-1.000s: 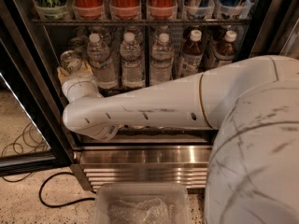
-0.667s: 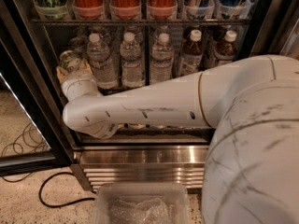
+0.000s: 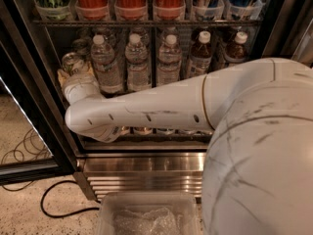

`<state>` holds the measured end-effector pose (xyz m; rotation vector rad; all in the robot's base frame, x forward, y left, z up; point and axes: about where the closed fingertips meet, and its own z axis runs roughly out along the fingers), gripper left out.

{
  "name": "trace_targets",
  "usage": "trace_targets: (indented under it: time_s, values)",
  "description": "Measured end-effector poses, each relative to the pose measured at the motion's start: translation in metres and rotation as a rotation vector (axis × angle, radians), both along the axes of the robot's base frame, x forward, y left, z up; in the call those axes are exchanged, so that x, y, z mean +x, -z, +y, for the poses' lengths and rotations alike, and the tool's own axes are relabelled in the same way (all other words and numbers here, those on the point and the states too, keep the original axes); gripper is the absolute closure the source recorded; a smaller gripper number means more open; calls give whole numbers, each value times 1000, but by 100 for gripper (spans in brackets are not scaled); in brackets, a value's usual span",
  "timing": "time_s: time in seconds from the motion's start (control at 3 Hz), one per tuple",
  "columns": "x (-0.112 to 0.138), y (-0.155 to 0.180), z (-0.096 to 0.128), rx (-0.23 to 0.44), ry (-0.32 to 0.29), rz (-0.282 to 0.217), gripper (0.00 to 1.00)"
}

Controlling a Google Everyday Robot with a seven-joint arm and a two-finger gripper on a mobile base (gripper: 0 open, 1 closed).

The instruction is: Pick 7up can from middle shelf of fridge

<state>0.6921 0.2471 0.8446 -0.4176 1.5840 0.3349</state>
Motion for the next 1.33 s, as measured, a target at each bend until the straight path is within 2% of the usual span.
trace_targets:
  time_s: [0.33,0.67,1.0,1.33]
  values:
    - [0,-1,-1,0,-2,1,61]
    - [1,-1,0,1,-9,4,85]
    - [1,0,3,4,-15,9,100]
    - [-3,0,10,15,-32,10,100]
